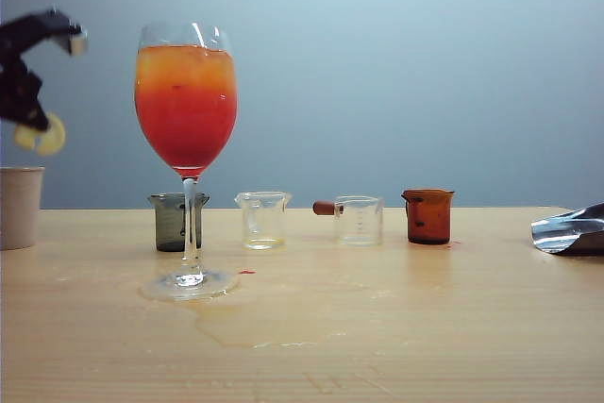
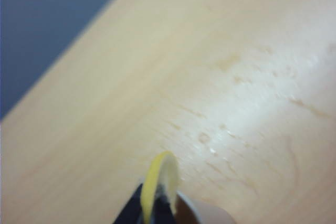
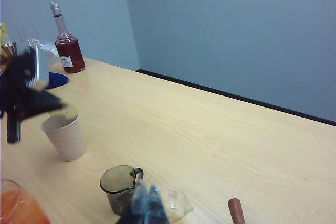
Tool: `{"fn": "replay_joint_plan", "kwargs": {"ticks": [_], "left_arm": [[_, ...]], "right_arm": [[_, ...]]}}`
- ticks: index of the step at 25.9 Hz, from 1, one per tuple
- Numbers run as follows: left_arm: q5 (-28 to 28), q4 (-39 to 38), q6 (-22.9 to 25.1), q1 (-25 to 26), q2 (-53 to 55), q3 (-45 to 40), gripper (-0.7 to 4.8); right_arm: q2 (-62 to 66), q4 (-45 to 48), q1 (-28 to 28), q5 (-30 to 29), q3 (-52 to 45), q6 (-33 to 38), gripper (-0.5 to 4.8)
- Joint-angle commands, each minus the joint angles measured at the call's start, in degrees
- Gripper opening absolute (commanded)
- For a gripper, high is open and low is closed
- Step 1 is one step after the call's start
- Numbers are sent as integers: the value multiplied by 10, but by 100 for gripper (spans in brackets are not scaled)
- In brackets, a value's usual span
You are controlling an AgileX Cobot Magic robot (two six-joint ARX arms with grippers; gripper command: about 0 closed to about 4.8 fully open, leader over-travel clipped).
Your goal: Pick up the lemon slice from the paper cup on the left and carefully insert it into the rim of the goblet.
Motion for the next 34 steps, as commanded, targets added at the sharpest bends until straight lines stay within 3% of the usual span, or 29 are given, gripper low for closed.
{"fn": "replay_joint_plan", "kwargs": {"ticks": [1,5,8,11,15,19,29,34], "left_arm": [[13,10,-41,-1,-19,19,-6],[61,12,-127,-1,-45,30,-6],[123,12,-225,-2,-72,31,-6],[195,-5,-383,-2,-117,31,-6],[273,-66,-424,-13,-159,31,-6],[337,-117,-421,-35,-188,31,-6],[371,-212,-377,-106,-230,31,-6],[370,-288,-255,-136,-237,31,-6]], "right_arm": [[-2,14,0,0,2,-1,-1],[-3,12,0,-1,5,-1,-1],[-3,-8,0,-2,18,-1,-2],[-6,-121,0,-4,71,-2,-2],[-11,-231,0,-22,127,-2,-2],[-27,-294,5,-49,152,-22,-2],[-71,-459,80,-53,180,-34,-2],[-71,-489,133,-50,199,-37,-2]]}}
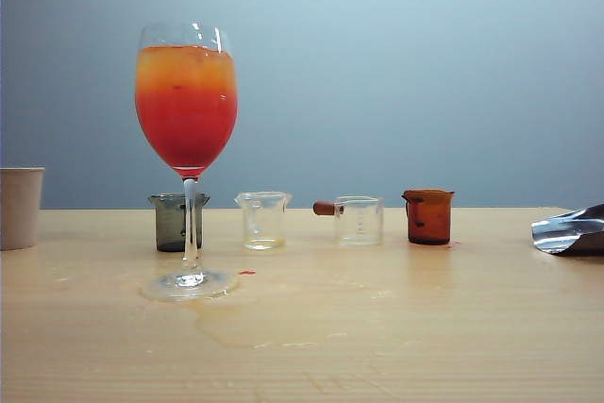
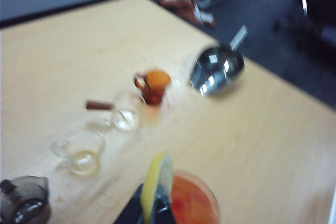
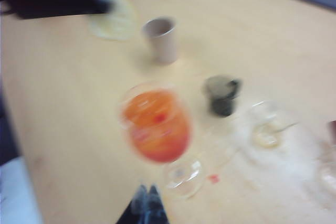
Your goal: Pick up the lemon slice from the paper cup on the left and carefully insert it into the rim of the goblet.
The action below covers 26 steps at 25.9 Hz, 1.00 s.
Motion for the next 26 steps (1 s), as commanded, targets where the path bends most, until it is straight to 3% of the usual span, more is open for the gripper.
{"fn": "replay_joint_plan", "kwargs": {"ticks": [1,6,13,26], "left_arm": [[5,-56,101,-16,-5,3,-6],[10,-99,140,-17,-5,3,-6],[12,-125,216,-17,-3,3,-6],[17,-123,229,-17,7,0,-6]], "right_arm": [[-2,2,33,4,10,-5,-2],[-2,4,68,27,16,-6,-2],[-2,4,68,30,16,-6,-2],[2,7,68,34,15,-17,-2]]}}
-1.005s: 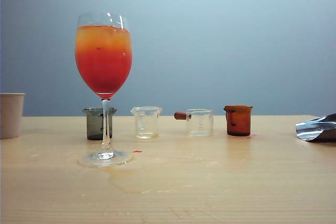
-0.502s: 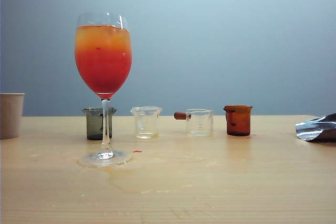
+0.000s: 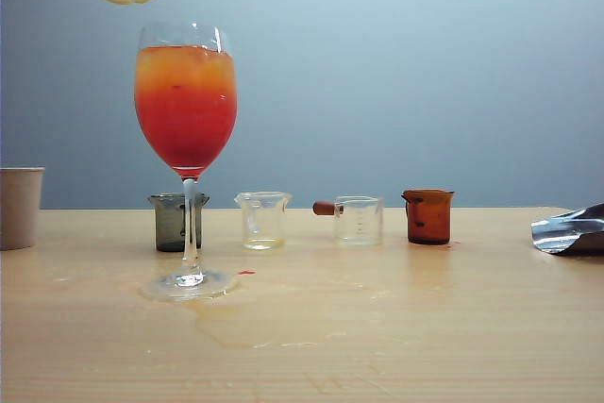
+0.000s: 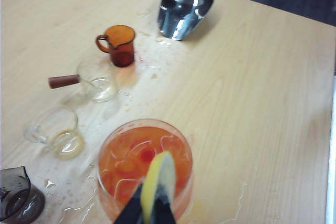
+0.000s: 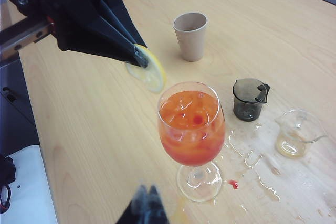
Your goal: Pick up the lemon slice from the paper cup on the left and carefully insert it into the rim of the goblet.
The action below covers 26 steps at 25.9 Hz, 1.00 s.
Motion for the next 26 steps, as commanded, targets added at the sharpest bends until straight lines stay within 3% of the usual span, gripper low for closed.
{"fn": "replay_joint_plan", "kwargs": {"ticks": [1,11,26], "left_arm": [[4,9,3,0,2,2,-6],[-48,65,-18,-20,17,2,-6],[-47,61,-22,-20,49,1,-6]], "right_arm": [[-2,14,0,1,2,-4,-2],[2,23,0,1,2,-19,-2],[5,24,0,1,2,-36,-2]]}}
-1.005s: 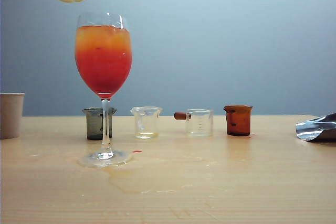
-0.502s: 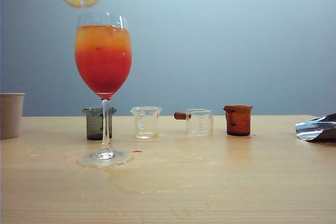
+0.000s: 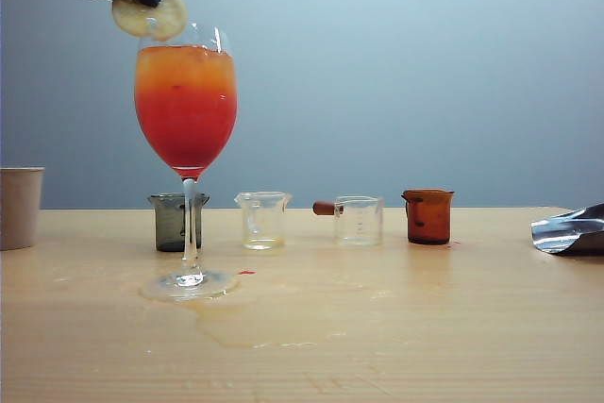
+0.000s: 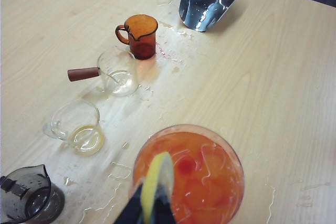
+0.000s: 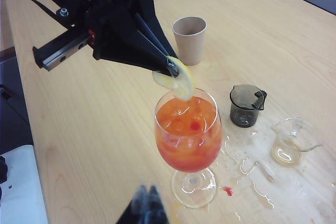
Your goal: Pick up the lemon slice from the paper cup on the left and carefully insert it into the rim of the goblet.
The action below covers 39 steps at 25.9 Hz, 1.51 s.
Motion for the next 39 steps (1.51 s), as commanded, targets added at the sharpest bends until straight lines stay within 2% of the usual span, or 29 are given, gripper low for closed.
{"fn": "replay_joint_plan", "kwargs": {"ticks": [1,12,13,16,20,39], "left_arm": [[4,1,-2,1,2,2,-6],[3,0,-1,1,2,2,-6],[-10,-3,0,1,2,2,-6],[-21,-20,26,1,2,2,-6],[-22,-36,37,1,2,2,-6],[6,-38,28,1,3,2,-6]], "right_arm": [[-2,12,0,1,2,-14,-2],[-2,14,0,1,2,-14,-1],[-2,14,0,1,2,-14,-2],[-2,14,0,0,2,-14,-2],[-2,14,0,0,2,-14,-2],[-2,14,0,0,2,-14,-1]]}}
